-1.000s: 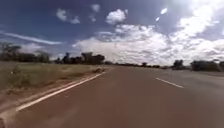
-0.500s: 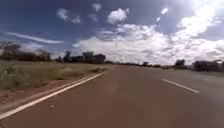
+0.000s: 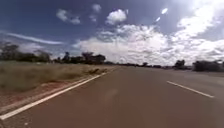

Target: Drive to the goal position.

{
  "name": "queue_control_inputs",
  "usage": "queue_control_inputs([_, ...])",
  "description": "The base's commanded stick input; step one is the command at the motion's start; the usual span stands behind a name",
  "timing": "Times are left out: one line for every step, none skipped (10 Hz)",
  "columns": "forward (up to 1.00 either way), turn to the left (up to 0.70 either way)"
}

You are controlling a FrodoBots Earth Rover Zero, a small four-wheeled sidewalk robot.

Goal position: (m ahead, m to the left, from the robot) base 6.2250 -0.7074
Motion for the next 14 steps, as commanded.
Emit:
queue_control_inputs([1.0, -0.01])
queue_control_inputs([1.0, -0.11])
queue_control_inputs([1.0, -0.21])
queue_control_inputs([1.0, -0.31])
queue_control_inputs([1.0, -0.38])
queue_control_inputs([1.0, -0.39])
queue_control_inputs([1.0, -0.39])
queue_control_inputs([1.0, 0.0])
queue_control_inputs([1.0, 0.0])
queue_control_inputs([1.0, 0.0])
queue_control_inputs([1.0, 0.0])
queue_control_inputs([1.0, 0.0])
queue_control_inputs([1.0, 0.0])
queue_control_inputs([1.0, 0.0])
